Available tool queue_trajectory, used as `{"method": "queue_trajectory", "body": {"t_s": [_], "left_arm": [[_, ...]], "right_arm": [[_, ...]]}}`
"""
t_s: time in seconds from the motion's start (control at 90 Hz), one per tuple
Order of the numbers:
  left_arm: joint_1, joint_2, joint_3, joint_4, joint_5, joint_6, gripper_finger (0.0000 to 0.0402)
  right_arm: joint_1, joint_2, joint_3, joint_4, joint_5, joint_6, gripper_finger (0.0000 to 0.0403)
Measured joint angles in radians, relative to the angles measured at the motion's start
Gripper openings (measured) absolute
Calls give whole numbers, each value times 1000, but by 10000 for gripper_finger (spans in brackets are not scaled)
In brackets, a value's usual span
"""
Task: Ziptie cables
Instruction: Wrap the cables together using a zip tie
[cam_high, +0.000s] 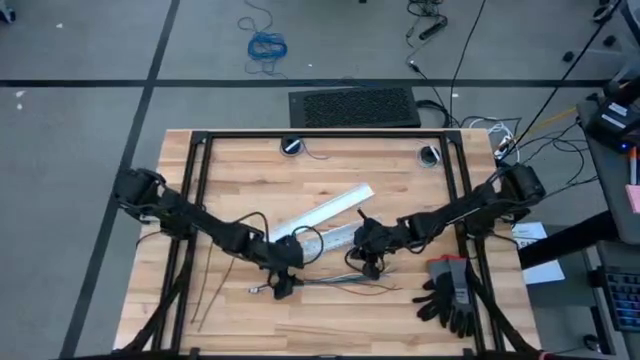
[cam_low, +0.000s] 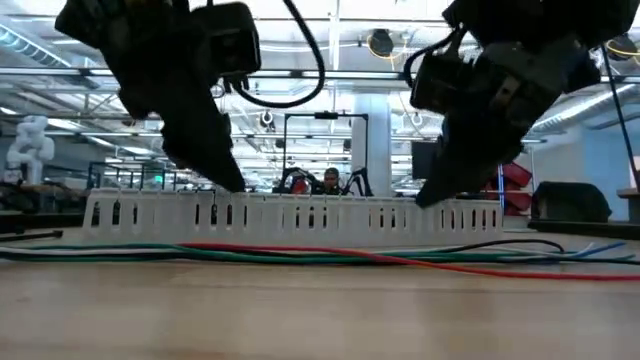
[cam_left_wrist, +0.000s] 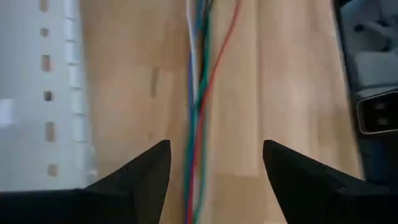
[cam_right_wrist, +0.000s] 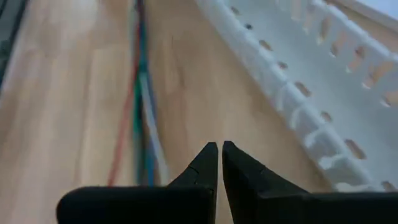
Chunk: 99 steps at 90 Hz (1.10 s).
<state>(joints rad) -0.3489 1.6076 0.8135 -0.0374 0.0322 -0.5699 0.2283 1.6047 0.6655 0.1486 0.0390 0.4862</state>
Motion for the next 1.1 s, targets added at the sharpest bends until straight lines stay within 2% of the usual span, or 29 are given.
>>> {"method": "queue_trajectory", "body": {"t_s": [0.156, 0.289, 0.444, 0.589, 0.811, 0.989, 1.1], "left_arm": [[1, 22, -7, -123, -14, 59, 250], [6, 53, -29, -131, -48, 83, 245], [36, 68, -30, -251, -206, 131, 216], [96, 68, -32, -259, -257, 209, 191], [192, 66, -33, -377, -470, 319, 180], [210, 24, -36, -407, -456, 320, 180], [175, -45, -42, -501, -432, 244, 180]], "right_arm": [[-12, 31, 35, -24, 7, -19, 16], [-37, 63, 50, -39, 13, -42, 16], [-95, 97, 63, -47, 33, -100, 16], [-174, 108, 61, -55, 77, -153, 15], [-230, 108, 61, -32, 102, -204, 15], [-170, 108, 61, 48, 161, -231, 15], [-121, 108, 61, 162, 171, -214, 16]]}}
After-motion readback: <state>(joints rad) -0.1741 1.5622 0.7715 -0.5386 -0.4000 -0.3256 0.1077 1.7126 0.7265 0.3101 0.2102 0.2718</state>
